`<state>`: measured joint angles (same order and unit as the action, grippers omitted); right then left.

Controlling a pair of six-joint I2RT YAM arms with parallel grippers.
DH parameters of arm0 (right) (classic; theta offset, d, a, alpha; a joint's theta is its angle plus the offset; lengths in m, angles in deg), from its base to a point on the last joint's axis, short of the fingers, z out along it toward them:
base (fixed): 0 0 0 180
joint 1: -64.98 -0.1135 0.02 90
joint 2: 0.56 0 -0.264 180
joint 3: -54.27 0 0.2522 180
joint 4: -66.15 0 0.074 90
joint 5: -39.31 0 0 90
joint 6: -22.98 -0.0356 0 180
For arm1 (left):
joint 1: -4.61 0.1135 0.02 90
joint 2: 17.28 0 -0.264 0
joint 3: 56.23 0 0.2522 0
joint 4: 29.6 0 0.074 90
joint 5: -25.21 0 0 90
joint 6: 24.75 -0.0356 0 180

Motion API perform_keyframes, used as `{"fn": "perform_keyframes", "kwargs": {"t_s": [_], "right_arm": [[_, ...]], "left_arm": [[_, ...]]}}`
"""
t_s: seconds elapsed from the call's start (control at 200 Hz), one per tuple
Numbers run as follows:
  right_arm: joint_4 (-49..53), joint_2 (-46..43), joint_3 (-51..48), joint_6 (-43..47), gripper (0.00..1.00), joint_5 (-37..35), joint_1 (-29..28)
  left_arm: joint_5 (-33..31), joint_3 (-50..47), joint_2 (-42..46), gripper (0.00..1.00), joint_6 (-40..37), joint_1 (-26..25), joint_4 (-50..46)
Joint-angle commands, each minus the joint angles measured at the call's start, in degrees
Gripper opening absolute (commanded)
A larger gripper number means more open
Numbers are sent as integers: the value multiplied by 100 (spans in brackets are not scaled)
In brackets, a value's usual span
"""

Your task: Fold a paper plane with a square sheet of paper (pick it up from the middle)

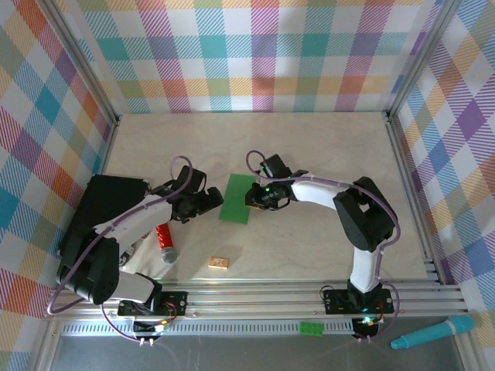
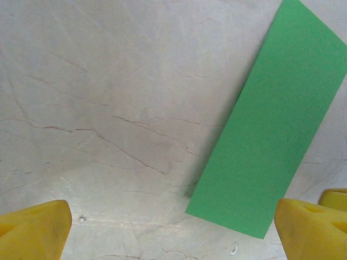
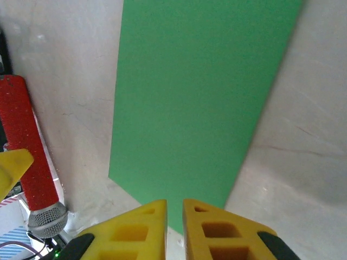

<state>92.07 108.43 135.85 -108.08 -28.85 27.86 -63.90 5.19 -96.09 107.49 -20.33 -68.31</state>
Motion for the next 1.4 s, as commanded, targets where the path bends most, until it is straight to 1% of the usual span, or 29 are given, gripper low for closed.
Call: {"fn": "perform_keyframes", "kwargs": {"t_s": [0.0, 0.125, 0.225, 0.315, 0.42, 0.55, 0.64, 0.705, 0.785, 0.86, 0.955, 1.045, 1.135, 1.22, 1.395], "right_arm": [[387, 343, 356, 123, 17, 127, -14], [885, 844, 781, 290, 17, 279, -14], [1045, 1013, 800, 396, 17, 279, -14], [1203, 993, 679, 556, 17, 137, -7], [1248, 750, 214, 849, 17, -62, 20], [1144, 290, -495, 1509, 18, -172, 137], [1087, -9, -640, 1916, 18, -111, 226], [1005, -254, -597, 2027, 19, -63, 240], [656, -589, -603, 1760, 23, 30, 241], [398, -746, -628, 1199, 25, -174, 241], [306, -630, -627, 488, 25, -509, 271], [237, -323, -556, 102, 23, -343, 321], [172, -127, -521, -72, 22, -209, 329], [211, -67, -547, -113, 22, -279, 343], [226, 47, -687, -126, 22, -278, 441]], "left_arm": [[270, -136, 146, 100, 220, 133, 161], [375, -83, 95, 100, 227, 152, 162], [386, -34, 52, 100, 231, 157, 189], [505, -46, 2, 100, 198, 157, 304], [672, -90, -55, 100, 173, 157, 404], [1109, -257, -100, 100, 234, 144, 667], [1404, -388, -160, 100, 303, 84, 949], [1528, -419, -234, 100, 378, -10, 1167], [1631, -452, -318, 100, 572, -122, 1306], [1706, -571, -352, 100, 820, -236, 1587], [1817, -763, -427, 98, 1105, -375, 2010], [1938, -872, -565, 94, 1300, -465, 2321], [2025, -890, -702, 89, 1364, -556, 2442], [2071, -901, -791, 83, 1357, -632, 2444], [2254, -949, -938, 65, 1246, -678, 2420]]}}
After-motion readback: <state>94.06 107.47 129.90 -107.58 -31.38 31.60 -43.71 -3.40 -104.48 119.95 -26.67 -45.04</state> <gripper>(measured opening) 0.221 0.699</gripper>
